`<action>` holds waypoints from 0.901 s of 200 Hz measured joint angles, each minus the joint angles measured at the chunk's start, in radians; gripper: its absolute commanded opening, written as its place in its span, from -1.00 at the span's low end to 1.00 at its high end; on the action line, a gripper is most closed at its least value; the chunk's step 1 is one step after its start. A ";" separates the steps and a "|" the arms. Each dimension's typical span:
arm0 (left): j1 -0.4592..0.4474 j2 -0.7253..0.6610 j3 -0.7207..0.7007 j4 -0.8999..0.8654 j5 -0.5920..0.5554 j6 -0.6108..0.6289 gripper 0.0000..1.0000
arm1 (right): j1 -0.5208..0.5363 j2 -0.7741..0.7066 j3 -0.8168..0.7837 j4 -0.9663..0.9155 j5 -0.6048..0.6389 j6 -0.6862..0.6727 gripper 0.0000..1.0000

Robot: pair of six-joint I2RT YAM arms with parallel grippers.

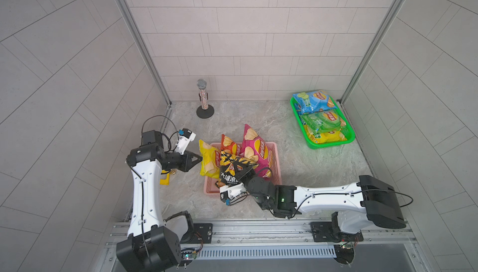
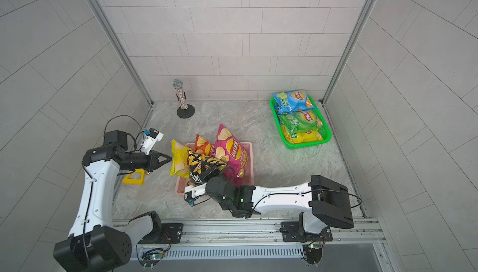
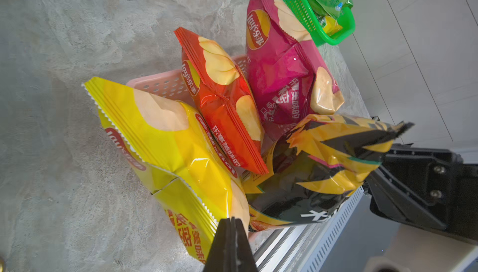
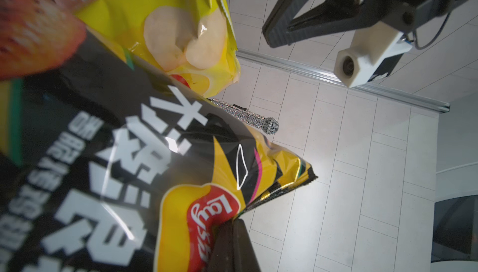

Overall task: Put the potato chips into the basket
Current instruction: Place the potato chip in the basket.

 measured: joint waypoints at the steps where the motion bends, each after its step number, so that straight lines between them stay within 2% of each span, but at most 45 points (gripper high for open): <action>1: 0.000 0.000 0.000 0.001 0.000 -0.001 -1.00 | 0.000 0.000 0.000 0.002 0.000 -0.002 -1.00; 47: 0.000 -0.001 -0.005 0.037 -0.013 -0.050 -1.00 | 0.000 0.003 -0.016 0.049 -0.027 -0.031 -1.00; 95: 0.000 -0.001 -0.011 0.047 -0.019 -0.067 -1.00 | 0.001 0.026 -0.033 0.139 -0.066 -0.122 -1.00; 180: 0.000 -0.001 -0.011 0.049 -0.021 -0.069 -1.00 | 0.099 0.046 -0.097 0.260 -0.029 -0.151 -1.00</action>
